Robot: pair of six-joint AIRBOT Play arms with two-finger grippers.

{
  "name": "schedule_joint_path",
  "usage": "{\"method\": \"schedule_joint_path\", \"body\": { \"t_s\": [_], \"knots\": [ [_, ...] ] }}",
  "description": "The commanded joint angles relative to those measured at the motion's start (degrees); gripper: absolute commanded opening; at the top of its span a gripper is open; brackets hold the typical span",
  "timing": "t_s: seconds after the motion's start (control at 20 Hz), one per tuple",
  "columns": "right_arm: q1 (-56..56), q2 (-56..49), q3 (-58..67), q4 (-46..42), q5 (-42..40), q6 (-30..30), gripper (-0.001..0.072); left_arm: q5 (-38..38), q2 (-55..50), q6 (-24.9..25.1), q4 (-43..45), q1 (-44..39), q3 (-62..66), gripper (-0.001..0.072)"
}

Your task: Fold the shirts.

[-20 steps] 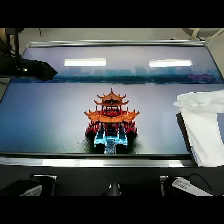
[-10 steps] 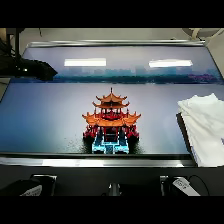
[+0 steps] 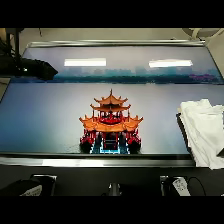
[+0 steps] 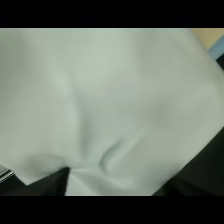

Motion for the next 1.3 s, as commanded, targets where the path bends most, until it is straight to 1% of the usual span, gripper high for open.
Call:
{"method": "schedule_joint_path", "body": {
  "t_s": [0.0, 0.1, 0.15, 0.25, 0.3, 0.35, 0.4, 0.45, 0.5, 0.55, 0.6, 0.65, 0.7, 0.75, 0.8, 0.85, 0.9, 0.95, 1.0, 1.05, 1.25],
  "knots": [
    [0.1, 0.5, 1.3, -3.9, -6.8, -3.0, 0.0699, 0.1, 0.2, 0.0, -0.9, 0.0, 0.3, 0.0025],
    [0.1, 0.5, 9.5, -9.5, -12.2, -4.6, 0.0696, 0.1, 0.3, 0.0, -0.9, 0.0, 1.3, 0.0025],
    [0.1, 0.5, 14.6, -9.8, -17.0, -6.3, 0.0694, 0.7, 0.3, 0.0, -0.9, 0.0, 2.2, 0.0025],
    [3.1, 0.5, 25.4, -7.5, -28.8, -10.8, 0.0637, 5.5, 0.0, -0.1, 0.8, -0.1, 4.7, 0.0022],
    [6.7, 0.3, 29.1, -5.9, -33.4, -12.8, 0.0636, 8.9, -0.7, -1.7, 5.9, -0.8, 6.4, 0.0021],
    [11.5, 0.0, 31.9, -3.1, -36.6, -12.7, 0.0637, 10.6, -2.0, -5.5, 13.4, -2.0, 8.3, 0.0021],
    [17.0, -0.4, 33.1, -0.9, -38.0, -12.6, 0.0637, 10.0, -4.0, -9.4, 22.4, -3.4, 10.5, 0.002],
    [23.3, -1.0, 33.1, 0.1, -37.7, -11.4, 0.0637, 8.7, -6.0, -12.2, 29.7, -4.5, 11.7, 0.0021],
    [30.6, -2.3, 33.1, 0.2, -34.7, -8.3, 0.0637, 6.6, -7.9, -14.3, 34.6, -4.9, 11.8, 0.0023],
    [36.9, -4.2, 33.1, 0.2, -30.1, -4.9, 0.0636, 3.2, -9.7, -16.3, 35.9, -4.9, 11.8, 0.0045],
    [43.0, -6.8, 33.1, 0.6, -24.4, -2.2, 0.0624, -1.8, -11.8, -19.1, 35.7, -4.4, 11.8, 0.0296],
    [48.0, -9.4, 33.1, 1.5, -18.9, -1.9, 0.0625, -8.2, -13.9, -21.8, 35.4, -4.0, 11.6, 0.0643],
    [52.5, -12.2, 33.1, 2.7, -13.4, -1.9, 0.0631, -16.2, -16.0, -22.1, 33.9, -3.5, 11.1, 0.071],
    [56.0, -14.7, 33.1, 3.9, -8.5, -1.9, 0.0673, -20.3, -16.8, -21.4, 32.2, -3.3, 9.0, 0.0709],
    [58.3, -16.7, 33.1, 4.8, -4.3, -1.9, 0.0681, -19.5, -15.6, -20.7, 29.8, -3.5, 5.0, 0.0709],
    [60.0, -18.2, 33.1, 5.8, -1.3, -2.2, 0.0681, -15.7, -13.0, -20.6, 27.3, -3.8, 0.5, 0.0709],
    [61.1, -19.4, 33.1, 6.0, 0.1, -2.1, 0.068, -10.2, -9.6, -20.9, 24.1, -4.0, -4.5, 0.0709],
    [61.7, -20.0, 33.0, 6.2, 0.3, -2.1, 0.0679, -5.5, -6.8, -21.3, 21.6, -4.2, -8.5, 0.0709],
    [61.7, -20.2, 33.0, 6.5, 0.2, -2.1, 0.0675, -2.7, -4.9, -21.3, 21.1, -4.2, -11.4, 0.0709],
    [61.7, -20.2, 33.0, 6.7, -0.4, -2.1, 0.0665, -2.0, -4.4, -21.3, 21.2, -4.1, -12.6, 0.0709],
    [61.7, -20.2, 33.0, 6.6, -0.7, -2.1, 0.0667, -2.2, -4.7, -21.1, 21.7, -3.7, -12.7, 0.071]
  ]
}}
